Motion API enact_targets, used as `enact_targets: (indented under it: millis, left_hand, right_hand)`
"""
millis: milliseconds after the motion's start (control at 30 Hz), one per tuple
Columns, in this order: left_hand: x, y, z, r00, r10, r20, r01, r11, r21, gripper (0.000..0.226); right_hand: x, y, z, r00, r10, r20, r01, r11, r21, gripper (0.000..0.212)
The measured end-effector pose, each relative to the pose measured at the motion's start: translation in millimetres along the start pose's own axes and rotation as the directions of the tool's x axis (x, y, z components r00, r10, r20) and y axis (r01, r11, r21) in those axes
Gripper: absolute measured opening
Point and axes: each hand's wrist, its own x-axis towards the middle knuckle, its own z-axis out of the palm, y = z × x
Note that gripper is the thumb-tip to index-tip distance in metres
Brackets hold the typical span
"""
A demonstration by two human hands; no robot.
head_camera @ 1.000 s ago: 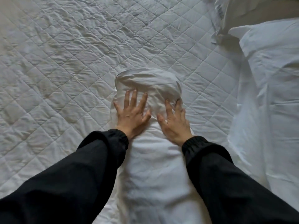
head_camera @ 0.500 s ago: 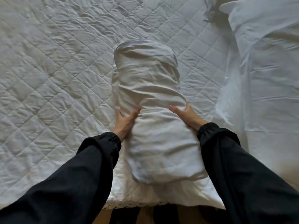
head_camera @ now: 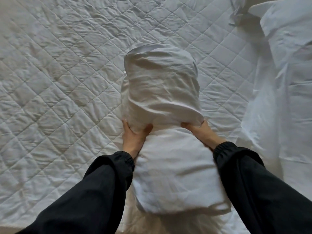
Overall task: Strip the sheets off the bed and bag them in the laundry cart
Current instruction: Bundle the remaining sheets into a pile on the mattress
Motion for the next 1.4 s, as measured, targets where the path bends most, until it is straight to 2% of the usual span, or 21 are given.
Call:
enact_targets:
  millis: [133,300,400,467,533,567,600,633,667,700,733,800,833,867,933,967,1033,1133,1200,1300,1400]
  left_hand:
    - [-9,10,-3,0.998,0.061,0.022,-0.061,0.998,-0.036,0.121]
    - [-16,33,-22,0.993,0.069,0.093,-0.068,0.998,-0.012,0.087]
    - [-7,52,-49,0.981,0.121,0.152,-0.144,0.979,0.148,0.076]
    - [4,68,-73,0.958,0.143,0.248,-0.208,0.942,0.263,0.073]
    - [16,81,-94,0.925,0.138,0.354,-0.28,0.878,0.389,0.077]
    - [21,84,-102,0.905,0.118,0.408,-0.309,0.843,0.441,0.08]
    - [24,85,-108,0.881,0.1,0.462,-0.338,0.816,0.468,0.085]
    - [26,82,-112,0.86,0.079,0.505,-0.354,0.805,0.477,0.092]
    - [28,78,-114,0.844,0.069,0.531,-0.361,0.807,0.468,0.097]
    - [28,73,-116,0.843,0.084,0.531,-0.368,0.81,0.456,0.098]
    - [28,67,-117,0.85,0.109,0.515,-0.376,0.81,0.45,0.096]
    - [27,59,-118,0.882,0.145,0.449,-0.385,0.771,0.507,0.096]
    - [24,55,-117,0.901,0.15,0.406,-0.376,0.738,0.56,0.101]
    - [20,52,-116,0.917,0.158,0.367,-0.364,0.706,0.607,0.108]
    - [10,49,-113,0.933,0.164,0.321,-0.346,0.657,0.67,0.12]
    - [7,48,-112,0.939,0.154,0.308,-0.333,0.637,0.695,0.126]
    - [0,49,-108,0.941,0.125,0.315,-0.326,0.588,0.74,0.133]
    - [-10,45,-103,0.927,0.116,0.357,-0.365,0.502,0.784,0.134]
    - [-16,44,-99,0.921,0.127,0.367,-0.382,0.475,0.793,0.13]
    - [-18,41,-94,0.927,0.149,0.344,-0.373,0.449,0.812,0.122]
    - [-11,41,-95,0.929,0.158,0.334,-0.367,0.491,0.79,0.126]
  right_hand:
    - [-12,-7,2,0.998,-0.06,0.017,0.059,0.996,0.065,0.094]
    - [-42,-22,7,0.995,-0.094,-0.032,0.098,0.986,0.133,0.061]
    - [-76,-26,24,0.998,-0.056,-0.014,0.058,0.981,0.185,0.043]
    - [-106,-17,46,0.998,0.056,0.034,-0.062,0.976,0.208,0.038]
    - [-137,-8,71,0.963,0.196,0.185,-0.216,0.971,0.099,0.051]
    - [-150,-6,82,0.936,0.238,0.259,-0.225,0.971,-0.081,0.063]
    - [-158,-6,88,0.917,0.249,0.312,-0.147,0.937,-0.317,0.066]
    - [-161,-7,90,0.923,0.191,0.334,0.035,0.823,-0.566,0.058]
    - [-158,-12,91,0.935,0.061,0.349,0.235,0.63,-0.741,0.047]
    - [-152,-26,90,0.925,-0.104,0.365,0.37,0.459,-0.808,0.038]
    - [-144,-46,87,0.877,-0.305,0.371,0.467,0.365,-0.805,0.032]
    - [-116,-84,85,0.669,-0.625,0.402,0.64,0.21,-0.739,0.025]
    - [-101,-104,88,0.552,-0.706,0.443,0.693,0.093,-0.715,0.031]
    - [-86,-124,92,0.499,-0.694,0.519,0.709,-0.018,-0.705,0.052]
    - [-62,-162,106,0.556,-0.454,0.696,0.709,-0.177,-0.682,0.099]
    - [-50,-177,114,0.583,-0.32,0.747,0.714,-0.238,-0.659,0.113]
    - [-26,-195,135,0.582,-0.122,0.804,0.733,-0.349,-0.584,0.13]
    - [-4,-203,164,0.551,0.071,0.831,0.757,-0.461,-0.462,0.142]
    - [2,-200,177,0.515,0.16,0.842,0.781,-0.492,-0.384,0.142]
    - [9,-195,189,0.468,0.206,0.859,0.814,-0.478,-0.329,0.133]
    - [14,-192,195,0.482,0.199,0.853,0.815,-0.459,-0.354,0.131]
